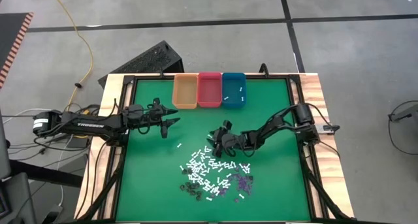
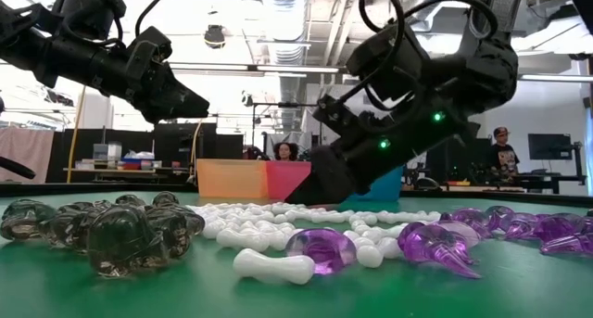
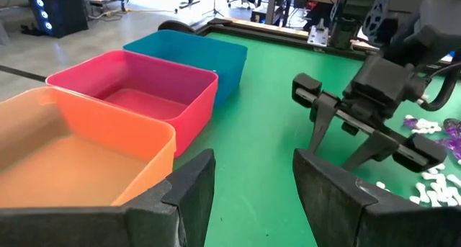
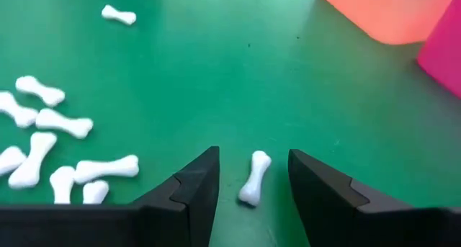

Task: Sort Halloween decoration
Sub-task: Put the bone into the blue bin

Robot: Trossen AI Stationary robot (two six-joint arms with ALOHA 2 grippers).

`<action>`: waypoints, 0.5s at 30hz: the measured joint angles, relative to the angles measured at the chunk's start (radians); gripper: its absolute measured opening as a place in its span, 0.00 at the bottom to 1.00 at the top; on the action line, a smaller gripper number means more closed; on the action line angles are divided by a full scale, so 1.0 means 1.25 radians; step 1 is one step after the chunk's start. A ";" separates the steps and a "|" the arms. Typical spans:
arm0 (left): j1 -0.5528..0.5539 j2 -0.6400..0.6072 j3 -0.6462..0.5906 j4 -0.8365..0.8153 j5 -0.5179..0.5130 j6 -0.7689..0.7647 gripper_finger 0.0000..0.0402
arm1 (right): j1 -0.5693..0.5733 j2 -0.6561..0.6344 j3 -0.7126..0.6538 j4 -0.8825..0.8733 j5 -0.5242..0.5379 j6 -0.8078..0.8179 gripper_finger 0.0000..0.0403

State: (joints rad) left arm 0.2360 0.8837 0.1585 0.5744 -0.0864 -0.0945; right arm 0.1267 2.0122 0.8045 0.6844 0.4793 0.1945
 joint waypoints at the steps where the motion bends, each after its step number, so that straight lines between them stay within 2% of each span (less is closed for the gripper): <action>1: 0.000 0.000 0.000 0.000 0.000 0.000 0.44 | -0.001 0.004 -0.001 0.000 0.000 0.012 0.49; 6: 0.000 0.000 0.000 -0.003 -0.002 0.001 0.44 | 0.002 0.014 -0.004 -0.005 0.004 0.018 0.44; 15: 0.000 0.000 0.000 -0.003 -0.004 0.003 0.44 | 0.002 0.014 -0.003 -0.046 -0.004 0.012 0.13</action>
State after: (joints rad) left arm 0.2363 0.8841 0.1585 0.5713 -0.0910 -0.0914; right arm 0.1287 2.0300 0.8009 0.6272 0.4747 0.2098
